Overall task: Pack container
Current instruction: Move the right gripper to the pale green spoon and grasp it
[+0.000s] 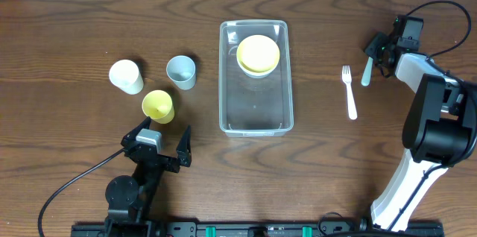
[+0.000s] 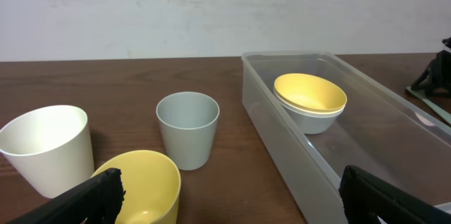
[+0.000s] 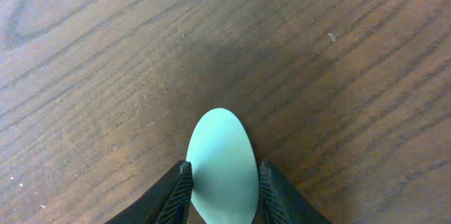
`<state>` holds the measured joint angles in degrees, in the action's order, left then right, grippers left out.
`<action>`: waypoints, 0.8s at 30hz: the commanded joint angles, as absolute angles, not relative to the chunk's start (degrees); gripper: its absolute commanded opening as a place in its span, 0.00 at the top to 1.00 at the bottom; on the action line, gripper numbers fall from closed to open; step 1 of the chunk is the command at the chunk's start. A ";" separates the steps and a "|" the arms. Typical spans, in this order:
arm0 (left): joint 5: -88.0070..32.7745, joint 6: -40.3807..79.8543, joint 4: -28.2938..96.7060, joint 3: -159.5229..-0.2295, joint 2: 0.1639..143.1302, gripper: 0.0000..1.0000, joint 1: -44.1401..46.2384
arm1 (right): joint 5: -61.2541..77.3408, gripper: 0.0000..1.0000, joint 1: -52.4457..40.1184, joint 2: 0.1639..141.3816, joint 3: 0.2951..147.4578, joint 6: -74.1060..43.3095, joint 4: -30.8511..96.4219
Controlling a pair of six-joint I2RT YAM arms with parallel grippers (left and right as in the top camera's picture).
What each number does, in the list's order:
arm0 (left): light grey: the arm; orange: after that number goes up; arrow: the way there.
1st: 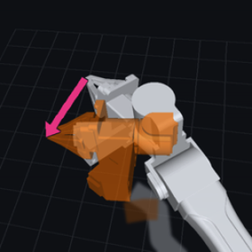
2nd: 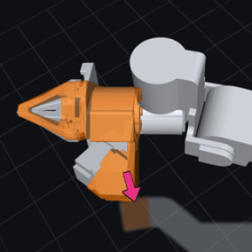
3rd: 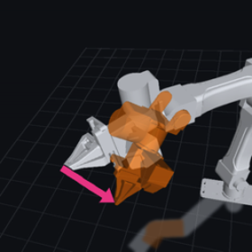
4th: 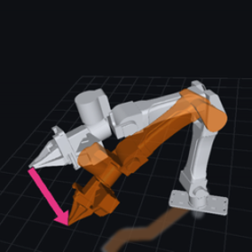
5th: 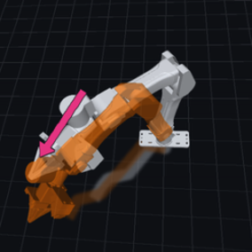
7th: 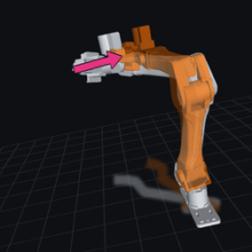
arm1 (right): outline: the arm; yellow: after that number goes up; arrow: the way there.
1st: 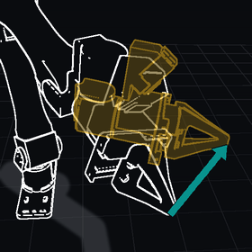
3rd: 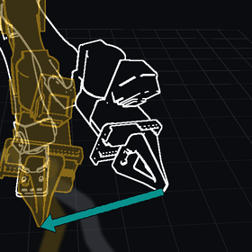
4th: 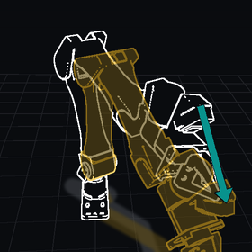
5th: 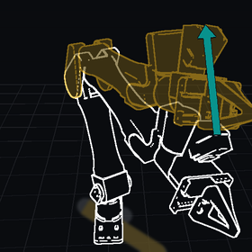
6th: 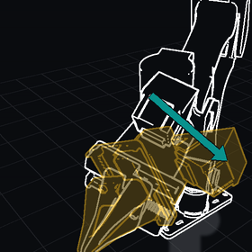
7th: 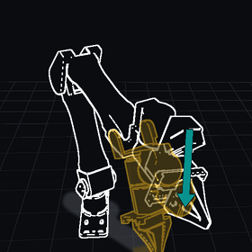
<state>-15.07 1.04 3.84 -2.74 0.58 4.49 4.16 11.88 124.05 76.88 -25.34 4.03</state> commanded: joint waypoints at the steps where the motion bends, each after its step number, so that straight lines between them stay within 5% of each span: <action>1: -15.46 0.67 4.67 -1.10 0.30 0.02 4.19 | 6.50 0.68 11.99 129.38 75.20 -25.65 5.37; 14: -15.46 0.67 4.67 -1.10 0.30 0.02 4.19 | 8.58 0.87 11.99 130.54 75.20 -25.65 4.08; 17: -15.46 0.67 4.67 -1.10 0.30 0.02 4.19 | 8.62 0.99 11.99 130.52 75.20 -25.65 4.03; 24: -15.46 0.67 4.67 -1.10 0.30 0.02 4.19 | 13.13 0.99 12.16 128.92 75.22 -25.65 4.56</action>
<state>-15.07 1.04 3.84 -2.74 0.58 4.49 9.89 12.21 125.73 77.67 -25.58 1.89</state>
